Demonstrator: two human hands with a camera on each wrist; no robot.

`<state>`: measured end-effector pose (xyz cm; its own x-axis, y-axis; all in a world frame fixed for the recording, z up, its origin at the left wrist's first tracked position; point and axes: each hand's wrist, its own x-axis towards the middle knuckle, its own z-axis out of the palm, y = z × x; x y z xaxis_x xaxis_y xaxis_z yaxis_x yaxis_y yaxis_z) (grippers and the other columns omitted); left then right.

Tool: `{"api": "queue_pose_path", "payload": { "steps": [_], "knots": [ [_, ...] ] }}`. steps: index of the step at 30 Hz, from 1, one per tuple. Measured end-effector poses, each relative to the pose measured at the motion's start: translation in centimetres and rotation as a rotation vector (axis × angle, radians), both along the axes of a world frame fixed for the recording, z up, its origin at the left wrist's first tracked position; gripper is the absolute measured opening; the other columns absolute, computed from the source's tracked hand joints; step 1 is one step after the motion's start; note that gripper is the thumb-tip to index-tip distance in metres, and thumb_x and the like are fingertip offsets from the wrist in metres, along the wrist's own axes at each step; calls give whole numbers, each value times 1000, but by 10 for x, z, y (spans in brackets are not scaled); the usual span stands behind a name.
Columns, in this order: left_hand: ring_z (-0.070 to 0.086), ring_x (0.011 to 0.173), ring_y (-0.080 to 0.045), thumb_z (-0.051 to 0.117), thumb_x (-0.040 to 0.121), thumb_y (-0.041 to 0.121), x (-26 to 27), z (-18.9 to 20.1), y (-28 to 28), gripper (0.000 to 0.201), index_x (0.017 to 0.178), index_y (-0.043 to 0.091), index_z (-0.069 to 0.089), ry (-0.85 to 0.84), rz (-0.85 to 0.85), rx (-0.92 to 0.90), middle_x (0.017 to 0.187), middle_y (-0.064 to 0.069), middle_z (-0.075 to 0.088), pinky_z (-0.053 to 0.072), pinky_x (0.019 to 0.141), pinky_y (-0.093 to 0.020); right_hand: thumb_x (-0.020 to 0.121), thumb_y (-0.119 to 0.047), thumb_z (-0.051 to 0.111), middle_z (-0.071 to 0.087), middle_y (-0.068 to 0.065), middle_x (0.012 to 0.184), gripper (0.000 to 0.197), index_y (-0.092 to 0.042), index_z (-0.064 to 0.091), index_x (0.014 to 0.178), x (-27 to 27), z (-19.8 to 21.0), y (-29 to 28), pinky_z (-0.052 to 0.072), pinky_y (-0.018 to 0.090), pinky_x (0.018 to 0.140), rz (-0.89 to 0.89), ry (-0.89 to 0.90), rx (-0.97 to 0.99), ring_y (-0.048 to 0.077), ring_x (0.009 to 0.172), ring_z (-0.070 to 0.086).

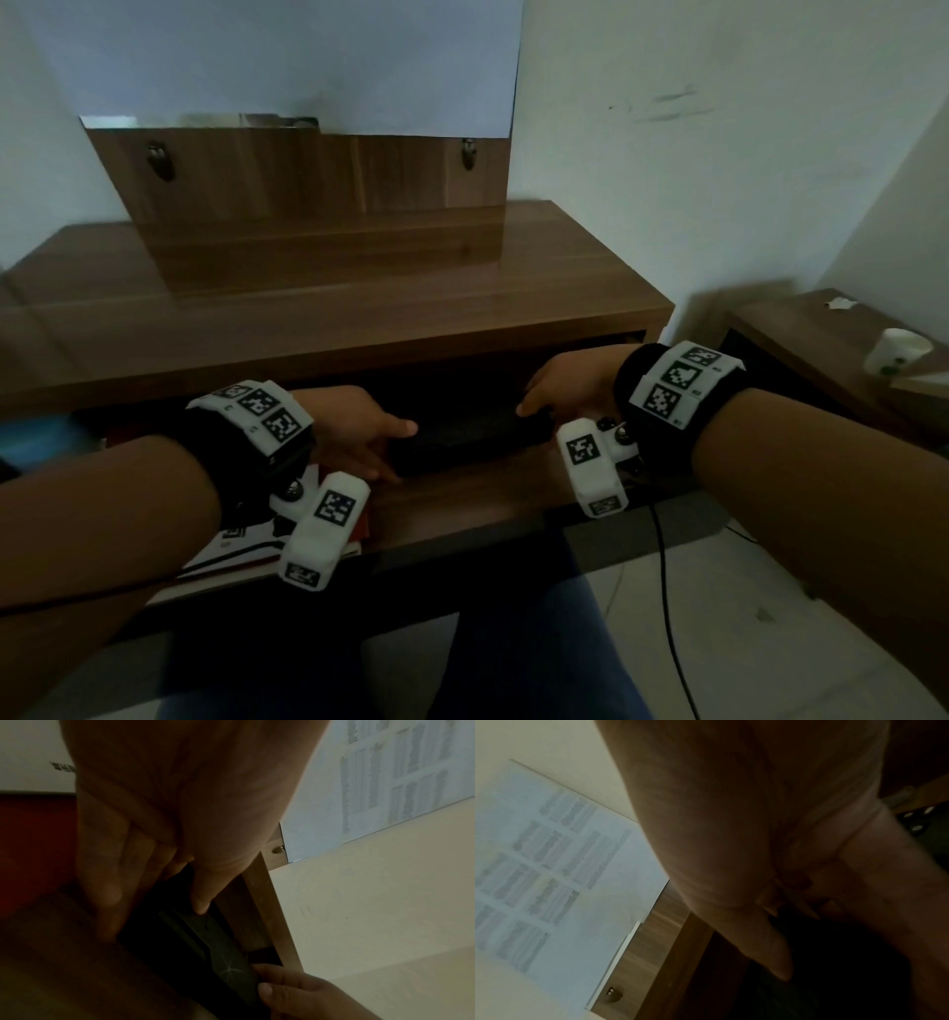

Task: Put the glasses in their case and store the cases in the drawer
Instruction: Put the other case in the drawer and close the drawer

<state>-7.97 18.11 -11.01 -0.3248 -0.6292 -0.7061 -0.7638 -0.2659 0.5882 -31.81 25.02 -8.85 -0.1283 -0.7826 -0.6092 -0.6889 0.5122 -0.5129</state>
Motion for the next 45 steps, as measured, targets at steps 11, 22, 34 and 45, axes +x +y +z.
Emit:
{"api": "queue_pose_path", "payload": {
  "steps": [11, 22, 34, 45],
  "knots": [
    [71, 100, -31, 64, 85, 44, -4, -17, -8, 49, 99, -3, 70, -193, -143, -114, 101, -21, 74, 51, 96, -51, 92, -33, 59, 60, 4, 79, 32, -5, 64, 108, 20, -4, -4, 52, 37, 79, 149, 291, 29, 21, 70, 59],
    [72, 78, -25, 65, 87, 35, -10, -8, 19, 40, 112, 3, 63, -138, -154, -259, 104, -17, 73, 60, 74, -36, 93, -36, 55, 64, 15, 119, 45, -5, 56, 126, 28, 2, 5, 50, 29, 61, 163, 275, 82, 26, 92, 62],
    [69, 102, -17, 64, 82, 51, -13, 27, 49, 46, 115, 20, 57, -123, -515, -191, 111, -4, 68, 55, 88, -35, 93, -41, 53, 59, 16, 131, 51, -3, 57, 127, 52, 12, 12, 46, 36, 93, 192, 303, -143, 29, 116, 57],
    [65, 107, -15, 71, 78, 45, -5, 20, 76, 44, 117, 27, 66, -109, -899, -150, 115, 2, 71, 48, 101, -41, 94, -40, 51, 65, 1, 97, 37, -16, 57, 122, 82, 7, 20, 48, 34, 77, 119, -82, -82, 17, 91, 62]
  ]
}}
